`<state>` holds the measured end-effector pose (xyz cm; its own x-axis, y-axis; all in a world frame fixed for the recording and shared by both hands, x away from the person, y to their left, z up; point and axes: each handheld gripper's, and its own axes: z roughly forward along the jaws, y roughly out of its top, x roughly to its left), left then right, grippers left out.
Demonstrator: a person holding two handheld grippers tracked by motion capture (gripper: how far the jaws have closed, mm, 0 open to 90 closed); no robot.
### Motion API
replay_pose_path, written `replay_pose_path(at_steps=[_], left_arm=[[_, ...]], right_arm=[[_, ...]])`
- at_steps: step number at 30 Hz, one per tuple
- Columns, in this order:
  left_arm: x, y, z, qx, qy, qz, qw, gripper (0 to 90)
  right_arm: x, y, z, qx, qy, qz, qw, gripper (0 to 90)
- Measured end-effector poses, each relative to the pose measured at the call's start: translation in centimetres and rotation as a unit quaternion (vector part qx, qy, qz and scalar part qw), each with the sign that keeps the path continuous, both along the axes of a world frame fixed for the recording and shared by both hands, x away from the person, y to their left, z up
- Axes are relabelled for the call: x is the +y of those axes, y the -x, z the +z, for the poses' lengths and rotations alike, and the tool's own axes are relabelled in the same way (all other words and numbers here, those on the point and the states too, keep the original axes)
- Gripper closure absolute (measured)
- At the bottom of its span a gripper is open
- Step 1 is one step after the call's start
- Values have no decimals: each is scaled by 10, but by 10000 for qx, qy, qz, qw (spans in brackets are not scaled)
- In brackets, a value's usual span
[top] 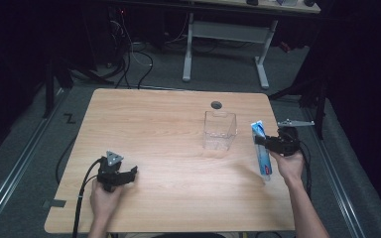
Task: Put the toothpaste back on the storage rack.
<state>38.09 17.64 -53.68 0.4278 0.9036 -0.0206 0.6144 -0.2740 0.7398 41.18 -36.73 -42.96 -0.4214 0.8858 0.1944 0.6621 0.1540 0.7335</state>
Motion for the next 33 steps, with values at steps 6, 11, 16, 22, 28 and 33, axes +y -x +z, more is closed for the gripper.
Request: replay_pose_path(at_steps=[6, 11, 16, 22, 28, 33], left_arm=[[0, 0, 0, -1, 2, 0, 10000, 244], [0, 0, 0, -1, 3, 0, 10000, 244], [0, 0, 0, 0, 2, -1, 10000, 244], [0, 0, 0, -1, -3, -1, 10000, 244], [0, 0, 0, -2, 0, 0, 10000, 244], [0, 0, 0, -2, 2, 1, 10000, 244]], right_arm=[[0, 3, 5, -138, -137, 45, 9998, 740], [2, 5, 11, -240, -185, 80, 9995, 740], [5, 8, 17, -377, -298, 150, 9987, 741], [8, 10, 21, -492, -404, 236, 9977, 742], [11, 12, 26, -627, -492, 296, 9964, 744], [15, 12, 30, -695, -587, 370, 9952, 745]])
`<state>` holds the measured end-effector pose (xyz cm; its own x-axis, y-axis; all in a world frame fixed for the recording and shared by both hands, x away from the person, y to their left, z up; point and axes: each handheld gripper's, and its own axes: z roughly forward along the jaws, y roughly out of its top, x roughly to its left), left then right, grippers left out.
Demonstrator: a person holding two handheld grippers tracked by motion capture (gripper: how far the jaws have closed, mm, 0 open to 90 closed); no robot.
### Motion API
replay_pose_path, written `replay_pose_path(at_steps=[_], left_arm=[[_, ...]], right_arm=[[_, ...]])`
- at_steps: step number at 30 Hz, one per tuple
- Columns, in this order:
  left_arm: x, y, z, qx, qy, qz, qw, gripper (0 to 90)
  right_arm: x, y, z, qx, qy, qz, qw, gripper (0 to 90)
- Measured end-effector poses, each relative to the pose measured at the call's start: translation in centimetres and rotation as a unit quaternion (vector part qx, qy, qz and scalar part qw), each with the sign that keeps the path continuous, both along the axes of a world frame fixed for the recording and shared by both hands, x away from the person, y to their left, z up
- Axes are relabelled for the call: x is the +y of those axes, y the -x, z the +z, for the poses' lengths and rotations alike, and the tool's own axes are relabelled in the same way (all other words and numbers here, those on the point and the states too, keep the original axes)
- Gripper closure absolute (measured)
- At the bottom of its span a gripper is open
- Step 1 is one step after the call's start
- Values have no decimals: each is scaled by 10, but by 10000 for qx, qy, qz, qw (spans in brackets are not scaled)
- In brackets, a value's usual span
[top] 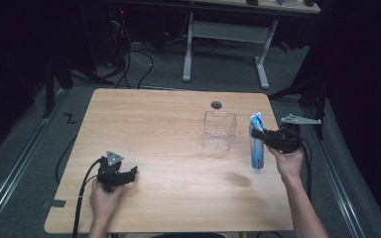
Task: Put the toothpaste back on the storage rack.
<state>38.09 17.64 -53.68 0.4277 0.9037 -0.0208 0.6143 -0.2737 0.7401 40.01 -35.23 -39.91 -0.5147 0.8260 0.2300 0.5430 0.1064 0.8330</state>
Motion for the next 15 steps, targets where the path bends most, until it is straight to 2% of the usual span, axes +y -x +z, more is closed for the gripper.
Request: replay_pose_path(at_steps=[15], left_arm=[[0, 0, 0, 0, 0, -1, 10000, 244]], right_arm=[[20, -5, 13, -135, 47, 252, 9996, 745]])
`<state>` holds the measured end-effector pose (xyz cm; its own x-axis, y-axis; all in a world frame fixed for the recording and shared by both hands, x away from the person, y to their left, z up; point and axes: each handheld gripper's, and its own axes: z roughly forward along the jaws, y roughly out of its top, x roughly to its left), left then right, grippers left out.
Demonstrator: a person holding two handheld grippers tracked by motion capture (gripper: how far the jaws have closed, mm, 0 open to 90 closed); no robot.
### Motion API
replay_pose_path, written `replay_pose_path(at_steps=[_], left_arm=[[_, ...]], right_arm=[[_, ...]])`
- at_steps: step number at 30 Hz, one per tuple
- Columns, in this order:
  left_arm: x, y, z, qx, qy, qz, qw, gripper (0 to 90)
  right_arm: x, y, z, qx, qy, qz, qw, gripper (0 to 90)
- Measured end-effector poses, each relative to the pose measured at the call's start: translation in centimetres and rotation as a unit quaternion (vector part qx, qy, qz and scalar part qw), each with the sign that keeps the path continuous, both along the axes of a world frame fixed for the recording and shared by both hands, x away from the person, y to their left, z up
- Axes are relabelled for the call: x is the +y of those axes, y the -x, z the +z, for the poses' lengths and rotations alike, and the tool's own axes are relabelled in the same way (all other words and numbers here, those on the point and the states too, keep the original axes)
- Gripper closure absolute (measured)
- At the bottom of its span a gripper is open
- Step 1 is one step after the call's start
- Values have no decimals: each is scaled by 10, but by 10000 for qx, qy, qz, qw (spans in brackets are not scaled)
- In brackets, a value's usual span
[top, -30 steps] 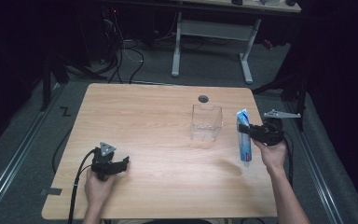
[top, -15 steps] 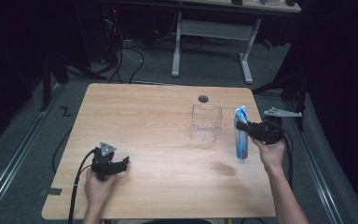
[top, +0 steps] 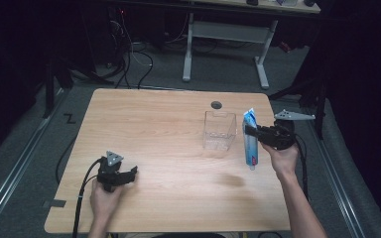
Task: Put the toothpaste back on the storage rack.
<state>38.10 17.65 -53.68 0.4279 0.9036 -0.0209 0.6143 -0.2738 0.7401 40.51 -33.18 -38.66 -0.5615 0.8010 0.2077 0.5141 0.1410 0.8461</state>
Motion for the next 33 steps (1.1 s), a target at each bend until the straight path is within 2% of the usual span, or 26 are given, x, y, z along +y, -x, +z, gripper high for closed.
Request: replay_pose_path(at_steps=[13, 33], left_arm=[[0, 0, 0, 1, 1, -1, 10000, 244], [0, 0, 0, 10, 9, -6, 10000, 244]], right_arm=[[13, -7, 12, -80, 21, 122, 9999, 743], [27, -23, 22, -164, 50, 139, 9998, 744]])
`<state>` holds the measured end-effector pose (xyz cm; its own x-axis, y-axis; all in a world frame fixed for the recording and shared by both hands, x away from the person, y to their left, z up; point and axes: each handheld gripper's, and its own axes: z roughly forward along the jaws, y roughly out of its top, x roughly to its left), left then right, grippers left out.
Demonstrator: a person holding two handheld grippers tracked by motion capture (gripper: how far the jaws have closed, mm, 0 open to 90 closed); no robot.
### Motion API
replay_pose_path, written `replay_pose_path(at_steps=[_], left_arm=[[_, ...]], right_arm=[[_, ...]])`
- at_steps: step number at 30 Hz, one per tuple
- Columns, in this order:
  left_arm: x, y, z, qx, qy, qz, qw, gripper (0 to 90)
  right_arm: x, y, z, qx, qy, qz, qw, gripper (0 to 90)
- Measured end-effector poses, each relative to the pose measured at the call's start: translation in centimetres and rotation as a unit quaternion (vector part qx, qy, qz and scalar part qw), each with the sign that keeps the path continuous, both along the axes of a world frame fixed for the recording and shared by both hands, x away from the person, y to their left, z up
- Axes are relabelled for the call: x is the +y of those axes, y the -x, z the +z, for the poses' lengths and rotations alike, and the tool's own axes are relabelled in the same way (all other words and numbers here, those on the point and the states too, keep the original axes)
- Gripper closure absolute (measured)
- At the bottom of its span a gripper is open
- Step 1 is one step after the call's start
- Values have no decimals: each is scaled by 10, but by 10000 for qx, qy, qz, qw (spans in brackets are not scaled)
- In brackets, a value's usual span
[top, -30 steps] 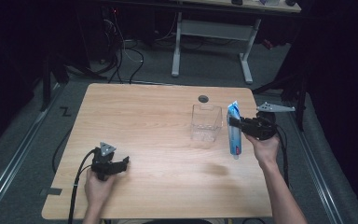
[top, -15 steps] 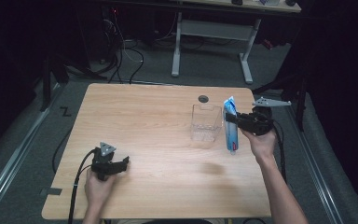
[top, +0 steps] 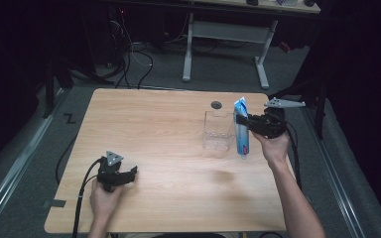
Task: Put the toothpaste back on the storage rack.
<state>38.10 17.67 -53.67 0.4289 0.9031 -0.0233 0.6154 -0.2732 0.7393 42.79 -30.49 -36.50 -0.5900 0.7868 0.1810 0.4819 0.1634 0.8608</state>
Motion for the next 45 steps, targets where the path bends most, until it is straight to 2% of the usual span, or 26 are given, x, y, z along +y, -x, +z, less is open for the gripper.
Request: replay_pose_path(at_steps=[18, 22, 29, 45], left_arm=[[0, 0, 0, -7, 3, 3, 10000, 243], [0, 0, 0, -4, 1, 1, 10000, 244], [0, 0, 0, -6, 5, 3, 10000, 243], [0, 0, 0, -5, 4, 2, 10000, 243]], right_arm=[[12, -19, 10, -100, -69, -118, 9999, 744], [14, -24, 13, -124, -148, -155, 9997, 744], [19, -30, 19, -231, -152, -232, 9993, 744], [28, -44, 26, -319, -114, -413, 9986, 743]])
